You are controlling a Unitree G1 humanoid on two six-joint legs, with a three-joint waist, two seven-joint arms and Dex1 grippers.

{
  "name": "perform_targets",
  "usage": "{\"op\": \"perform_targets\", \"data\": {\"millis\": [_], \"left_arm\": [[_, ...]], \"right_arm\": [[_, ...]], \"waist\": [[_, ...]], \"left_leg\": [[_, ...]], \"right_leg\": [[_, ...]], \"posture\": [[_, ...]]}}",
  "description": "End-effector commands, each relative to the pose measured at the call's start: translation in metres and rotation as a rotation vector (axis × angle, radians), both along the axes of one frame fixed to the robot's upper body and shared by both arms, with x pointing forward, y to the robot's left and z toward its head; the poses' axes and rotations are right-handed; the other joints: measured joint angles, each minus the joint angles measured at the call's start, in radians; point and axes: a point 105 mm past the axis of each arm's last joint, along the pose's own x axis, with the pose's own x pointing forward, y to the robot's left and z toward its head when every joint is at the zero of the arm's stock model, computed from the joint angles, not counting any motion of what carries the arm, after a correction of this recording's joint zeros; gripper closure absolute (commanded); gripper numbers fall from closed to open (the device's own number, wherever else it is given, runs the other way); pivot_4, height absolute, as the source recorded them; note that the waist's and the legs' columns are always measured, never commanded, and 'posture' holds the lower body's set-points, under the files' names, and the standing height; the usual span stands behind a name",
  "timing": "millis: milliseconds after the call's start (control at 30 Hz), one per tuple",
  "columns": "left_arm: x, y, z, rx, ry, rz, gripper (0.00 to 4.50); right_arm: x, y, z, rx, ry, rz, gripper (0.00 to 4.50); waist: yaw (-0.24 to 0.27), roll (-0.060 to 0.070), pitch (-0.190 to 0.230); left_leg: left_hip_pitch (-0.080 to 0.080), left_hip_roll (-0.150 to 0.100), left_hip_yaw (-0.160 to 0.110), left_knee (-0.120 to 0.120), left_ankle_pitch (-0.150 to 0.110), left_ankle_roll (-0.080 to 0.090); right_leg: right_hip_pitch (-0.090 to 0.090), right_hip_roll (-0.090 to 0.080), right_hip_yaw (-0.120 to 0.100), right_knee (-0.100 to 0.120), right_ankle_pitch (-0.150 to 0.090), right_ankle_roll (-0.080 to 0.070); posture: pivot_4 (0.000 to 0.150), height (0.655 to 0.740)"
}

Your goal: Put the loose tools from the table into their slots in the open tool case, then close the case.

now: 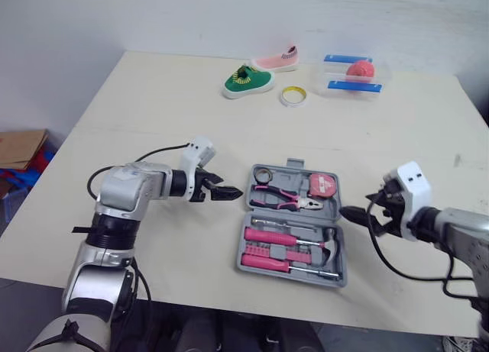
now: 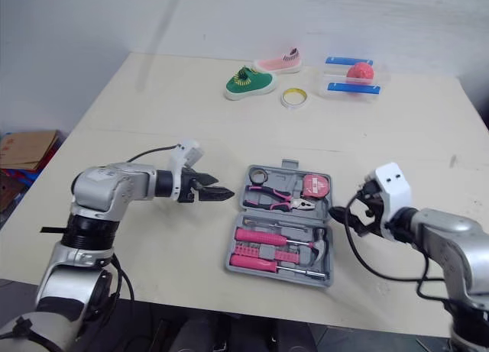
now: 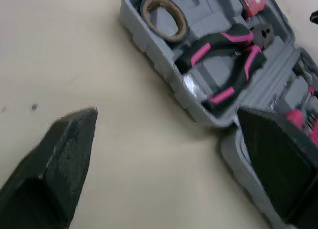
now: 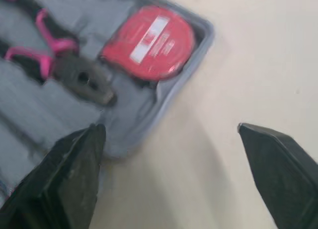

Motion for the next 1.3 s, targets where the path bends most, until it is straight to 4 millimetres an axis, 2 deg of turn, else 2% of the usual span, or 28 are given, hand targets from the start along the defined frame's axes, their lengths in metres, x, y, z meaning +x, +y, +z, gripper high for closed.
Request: {"op": "perform_targets", "data": {"millis": [33, 167, 267, 300, 367, 400, 433, 467, 700, 933, 967, 1033, 1100, 1133, 1200, 1233, 1300], "left_arm": [[0.002, -0.003, 0.0, 0.007, 0.015, 0.011, 0.06], [0.002, -0.023, 0.0, -0.044, 0.021, -0.007, 0.06], [0.005, -0.026, 0.001, -0.06, 0.028, 0.019, 0.06], [0.005, -0.028, 0.003, -0.08, 0.03, 0.017, 0.02], [0.004, -0.029, 0.005, -0.088, 0.038, 0.013, 0.57], [0.003, -0.03, 0.005, -0.089, 0.043, 0.013, 0.77], [0.003, -0.03, 0.003, -0.079, 0.045, 0.014, 1.29], [0.003, -0.031, 0.002, -0.076, 0.046, 0.014, 1.31], [0.004, -0.029, 0.001, -0.083, 0.042, 0.02, 1.31], [0.004, -0.031, 0.004, -0.102, 0.036, 0.014, 1.31], [0.003, -0.031, 0.004, -0.1, 0.033, 0.014, 1.55], [0.002, -0.031, 0.001, -0.086, 0.027, 0.004, 2.09], [0.0, -0.033, -0.003, -0.068, 0.032, -0.001, 2.93], [0.0, -0.034, -0.004, -0.065, 0.038, 0.001, 3.36], [0.0, -0.036, -0.005, -0.067, 0.046, 0.004, 4.25], [0.0, -0.037, -0.006, -0.068, 0.05, 0.004, 4.4], [0.0, -0.04, -0.006, -0.073, 0.055, 0.001, 4.4]], "right_arm": [[0.004, -0.005, 0.004, 0.038, 0.027, -0.078, 0.0], [0.013, -0.008, -0.008, 0.042, 0.078, -0.15, 0.0], [0.017, -0.007, -0.007, 0.043, 0.074, -0.164, 0.0], [0.017, -0.006, -0.007, 0.044, 0.074, -0.158, 0.24], [0.017, -0.004, -0.007, 0.044, 0.075, -0.15, 0.77], [0.017, -0.003, -0.007, 0.044, 0.076, -0.147, 1.18], [0.016, -0.002, -0.007, 0.041, 0.076, -0.143, 1.75], [0.016, -0.003, -0.007, 0.037, 0.077, -0.142, 2.1], [0.018, -0.011, -0.008, 0.025, 0.076, -0.169, 2.1], [0.018, -0.007, -0.008, 0.027, 0.076, -0.159, 2.1], [0.018, -0.006, -0.009, 0.028, 0.076, -0.16, 2.63], [0.018, -0.005, -0.009, 0.028, 0.075, -0.159, 3.29], [0.018, -0.004, -0.008, 0.027, 0.072, -0.157, 4.24], [0.018, -0.003, -0.008, 0.027, 0.07, -0.156, 4.5], [0.019, -0.002, -0.007, 0.028, 0.067, -0.153, 4.5], [0.019, -0.001, -0.007, 0.028, 0.066, -0.152, 4.5], [0.02, 0.0, -0.006, 0.026, 0.063, -0.15, 4.5]], "waist": [[0.004, 0.0, 0.0], [0.01, 0.0, 0.0], [0.009, 0.0, 0.0], [0.009, 0.0, 0.0], [0.008, 0.0, 0.0], [0.005, 0.0, 0.0], [0.005, 0.0, 0.0], [0.005, 0.0, 0.0], [0.006, 0.0, 0.0], [0.006, 0.0, 0.0], [0.006, 0.0, 0.0], [0.006, 0.0, 0.0], [0.007, 0.0, 0.0], [0.006, 0.0, 0.0], [0.007, 0.0, 0.0], [0.007, 0.0, 0.0], [0.008, 0.0, 0.0]], "left_leg": [[0.0, 0.0, 0.0, 0.0, 0.001, -0.001], [-0.001, -0.001, -0.001, 0.001, 0.001, 0.0], [-0.002, -0.002, -0.001, 0.001, 0.001, 0.003], [-0.002, -0.003, -0.001, 0.001, 0.001, 0.003], [-0.003, -0.003, -0.001, 0.001, 0.001, 0.003], [-0.003, -0.003, -0.001, 0.001, 0.001, 0.003], [-0.003, -0.002, 0.0, 0.0, 0.001, 0.003], [-0.003, -0.002, 0.0, 0.0, 0.001, 0.002], [-0.003, -0.002, 0.0, 0.0, 0.002, 0.002], [-0.003, -0.003, 0.0, 0.0, 0.003, 0.001], [-0.003, -0.003, 0.0, 0.0, 0.003, 0.001], [-0.003, -0.002, 0.0, 0.0, 0.003, 0.001], [-0.003, -0.002, -0.001, 0.0, 0.003, 0.001], [-0.003, -0.003, 0.0, 0.0, 0.003, 0.001], [-0.003, -0.003, 0.0, 0.0, 0.003, 0.001], [-0.003, -0.003, 0.0, 0.0, 0.003, 0.001], [-0.003, -0.003, 0.0, 0.0, 0.003, 0.001]], "right_leg": [[0.0, 0.0, 0.0, 0.001, 0.0, 0.0], [-0.001, -0.001, -0.001, 0.002, 0.0, -0.001], [-0.001, -0.003, -0.001, 0.002, 0.0, 0.0], [-0.001, -0.003, -0.001, 0.001, 0.0, 0.0], [-0.002, -0.003, -0.001, 0.001, 0.0, 0.0], [-0.002, -0.003, -0.001, 0.001, 0.0, 0.0], [-0.002, -0.003, -0.001, 0.001, 0.0, 0.0], [-0.002, -0.002, -0.001, 0.001, 0.0, 0.0], [-0.003, -0.002, -0.001, 0.002, 0.0, 0.0], [-0.003, -0.002, -0.001, 0.002, 0.0, 0.0], [-0.003, -0.002, -0.001, 0.002, 0.0, 0.0], [-0.003, -0.002, -0.001, 0.002, 0.0, 0.0], [-0.003, -0.002, -0.001, 0.002, 0.0, 0.0], [-0.003, -0.002, -0.001, 0.002, 0.0, 0.0], [-0.003, -0.003, -0.001, 0.002, 0.0, 0.0], [-0.003, -0.003, -0.001, 0.002, 0.0, 0.0], [-0.002, -0.003, -0.001, 0.002, 0.0, 0.0]], "posture": [[0.15, 0.7304], [0.15, 0.7304], [0.15, 0.7304], [0.15, 0.7304], [0.15, 0.7304], [0.15, 0.7304], [0.15, 0.7304], [0.15, 0.7304], [0.15, 0.7304], [0.15, 0.7304], [0.15, 0.7304], [0.15, 0.7304], [0.15, 0.7304], [0.15, 0.7304], [0.15, 0.7304], [0.15, 0.7304], [0.15, 0.7304]]}}
